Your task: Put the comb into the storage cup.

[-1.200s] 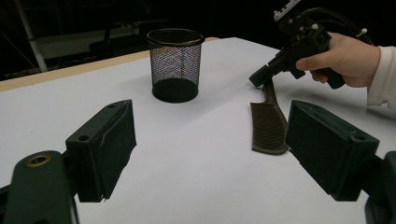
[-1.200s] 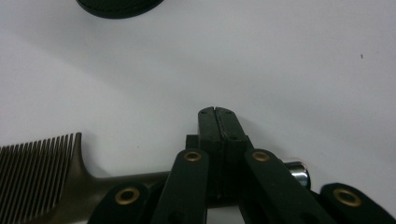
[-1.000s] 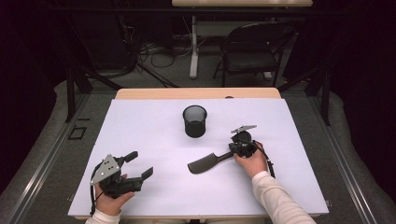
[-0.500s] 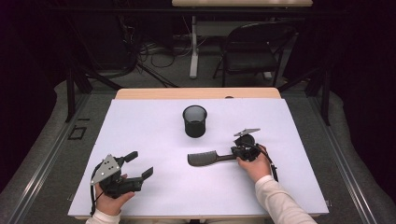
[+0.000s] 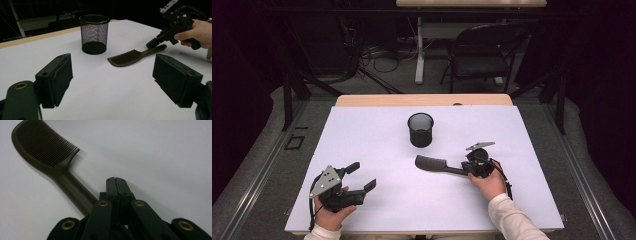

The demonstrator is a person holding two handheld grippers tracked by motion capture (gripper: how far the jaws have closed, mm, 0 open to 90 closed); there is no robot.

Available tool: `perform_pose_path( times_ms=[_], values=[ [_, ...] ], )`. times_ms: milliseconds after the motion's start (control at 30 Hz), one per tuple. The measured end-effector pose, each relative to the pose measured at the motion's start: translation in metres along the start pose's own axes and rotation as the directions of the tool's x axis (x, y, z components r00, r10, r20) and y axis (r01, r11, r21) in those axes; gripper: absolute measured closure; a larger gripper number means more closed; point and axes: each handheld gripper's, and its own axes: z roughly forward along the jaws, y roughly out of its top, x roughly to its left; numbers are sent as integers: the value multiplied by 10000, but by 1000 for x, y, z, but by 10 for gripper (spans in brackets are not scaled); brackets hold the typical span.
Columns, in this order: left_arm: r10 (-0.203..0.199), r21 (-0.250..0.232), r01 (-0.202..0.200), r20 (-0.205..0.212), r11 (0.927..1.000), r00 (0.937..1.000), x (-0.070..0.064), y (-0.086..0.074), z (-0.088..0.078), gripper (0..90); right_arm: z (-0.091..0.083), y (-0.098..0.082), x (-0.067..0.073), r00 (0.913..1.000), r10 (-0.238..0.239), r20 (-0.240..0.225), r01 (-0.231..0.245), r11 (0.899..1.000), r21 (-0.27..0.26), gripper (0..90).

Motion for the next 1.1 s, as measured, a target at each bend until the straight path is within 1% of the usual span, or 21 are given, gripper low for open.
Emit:
perform_pose_path(
  times_ms=[500, 600, 667, 733, 867, 1100],
  values=[
    [6, 1, -6, 27, 10000, 10000, 0, 0, 0, 163, -6, -10, 4, 9996, 114, -260, -116, 9999, -105, 900],
    [-2, 3, 2, 26, 10000, 10000, 0, 0, 0, 163, -6, -11, 4, 9995, 144, -280, -149, 9998, -154, 900],
    [7, 7, -7, 24, 10000, 10000, 0, 0, 0, 163, -7, -12, 5, 9995, 141, -278, -144, 9999, -95, 900],
    [4, 9, -4, 21, 10000, 10000, 0, 0, 0, 163, -7, -12, 4, 9995, 49, -303, -53, 9999, -136, 900],
    [4, 7, -4, 22, 10000, 10000, 0, 0, 0, 163, -8, -13, 6, 9993, 141, -336, -144, 9998, -105, 900],
    [-18, -18, 18, 13, 10000, 10000, 0, 0, 0, 163, -8, -14, 8, 9993, 123, -358, -128, 9998, -136, 900]
  ],
)
